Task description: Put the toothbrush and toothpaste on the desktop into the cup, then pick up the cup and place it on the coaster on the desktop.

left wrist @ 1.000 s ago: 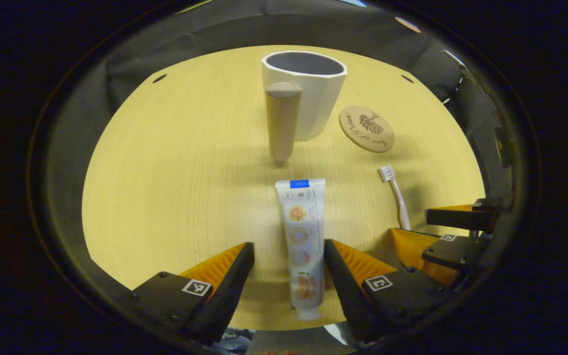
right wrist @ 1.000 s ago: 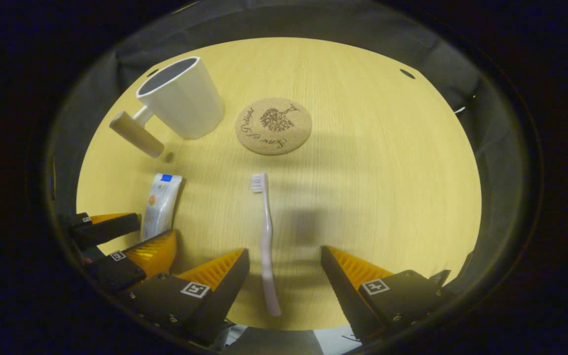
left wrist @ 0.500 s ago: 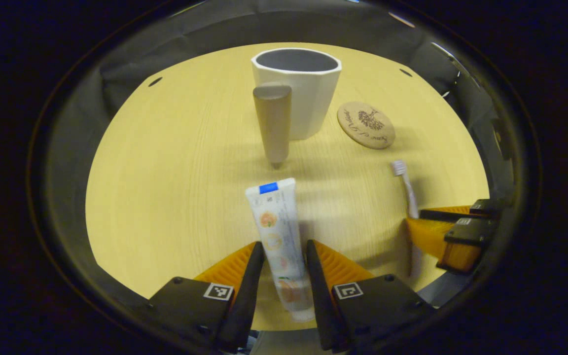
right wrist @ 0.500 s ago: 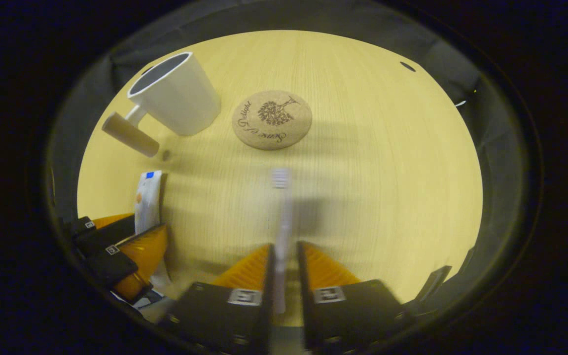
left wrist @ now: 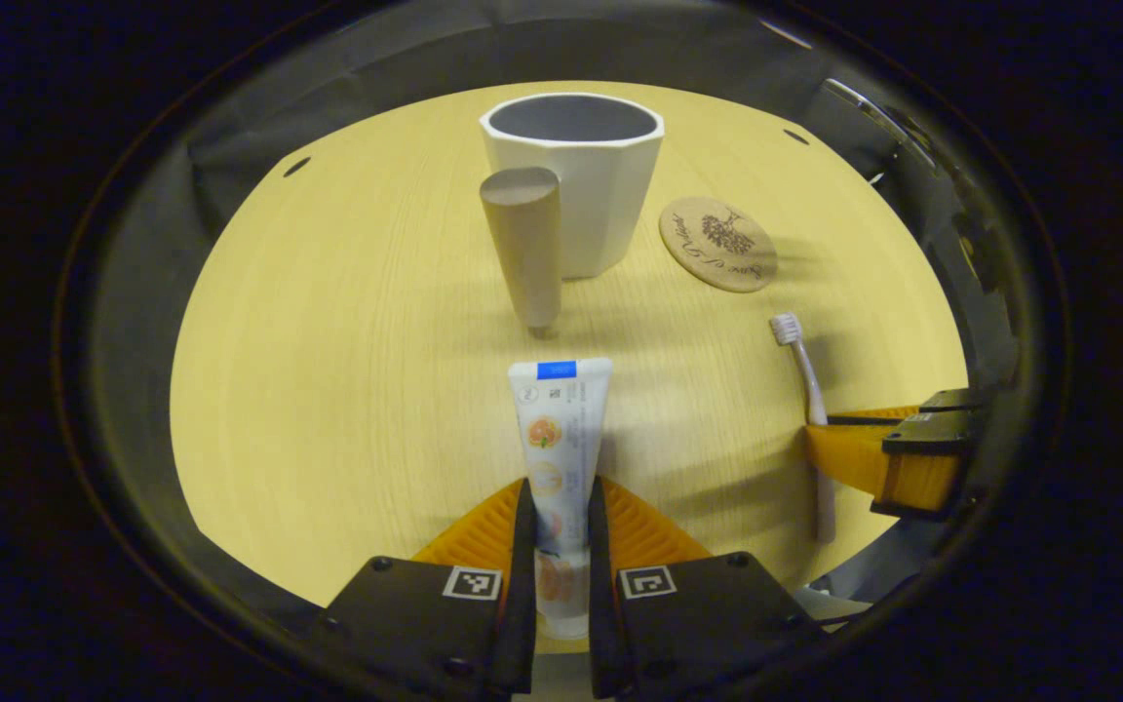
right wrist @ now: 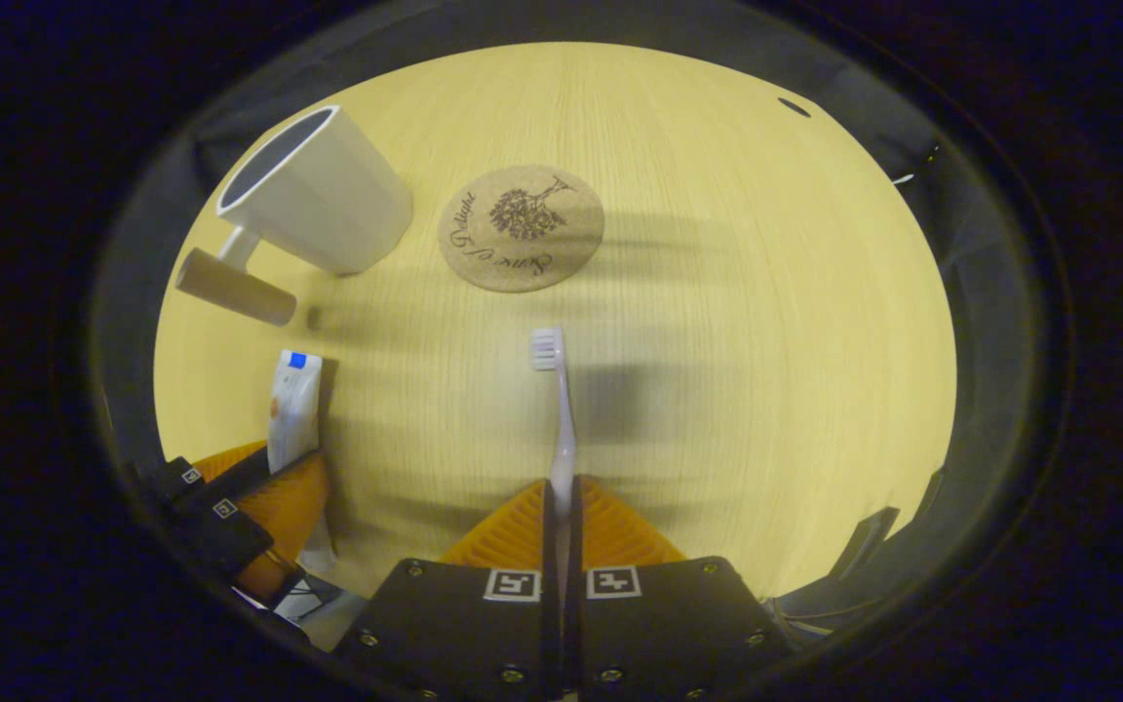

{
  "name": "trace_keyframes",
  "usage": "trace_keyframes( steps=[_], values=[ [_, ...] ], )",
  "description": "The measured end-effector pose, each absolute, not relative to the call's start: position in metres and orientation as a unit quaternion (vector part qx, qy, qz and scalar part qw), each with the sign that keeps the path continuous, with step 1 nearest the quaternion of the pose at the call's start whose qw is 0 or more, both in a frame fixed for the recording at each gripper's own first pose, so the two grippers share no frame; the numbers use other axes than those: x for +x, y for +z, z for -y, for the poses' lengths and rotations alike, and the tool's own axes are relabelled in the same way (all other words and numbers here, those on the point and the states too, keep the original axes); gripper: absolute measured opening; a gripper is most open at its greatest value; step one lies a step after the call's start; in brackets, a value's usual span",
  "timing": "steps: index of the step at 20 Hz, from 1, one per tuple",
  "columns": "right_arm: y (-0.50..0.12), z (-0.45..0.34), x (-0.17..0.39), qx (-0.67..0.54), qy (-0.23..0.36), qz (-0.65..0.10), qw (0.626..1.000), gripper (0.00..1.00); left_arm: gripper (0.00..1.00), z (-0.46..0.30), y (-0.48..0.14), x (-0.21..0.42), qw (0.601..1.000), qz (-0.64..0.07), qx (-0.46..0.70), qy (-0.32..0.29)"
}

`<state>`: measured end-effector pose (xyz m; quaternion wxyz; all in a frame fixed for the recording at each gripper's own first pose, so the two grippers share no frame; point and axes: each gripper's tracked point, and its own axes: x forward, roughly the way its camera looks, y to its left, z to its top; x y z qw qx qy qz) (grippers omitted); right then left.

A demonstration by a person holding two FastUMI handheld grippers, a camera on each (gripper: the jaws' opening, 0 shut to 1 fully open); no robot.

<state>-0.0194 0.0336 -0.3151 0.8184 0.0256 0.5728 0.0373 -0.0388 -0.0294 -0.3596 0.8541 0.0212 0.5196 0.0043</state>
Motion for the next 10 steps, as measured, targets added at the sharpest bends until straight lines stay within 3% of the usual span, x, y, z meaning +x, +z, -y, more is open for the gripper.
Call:
trace_keyframes(
  steps=[2,10],
  values=[
    [-0.315,-0.033,-0.019,0.025,0.037,-0.573,0.818,0.03,0.21,0.032,-0.357,-0.039,0.854,-0.52,0.017,-0.004],
    [-0.316,-0.034,-0.019,0.028,0.04,-0.573,0.818,0.03,0.21,0.043,-0.316,-0.046,0.856,-0.515,-0.035,-0.035]
  ],
)
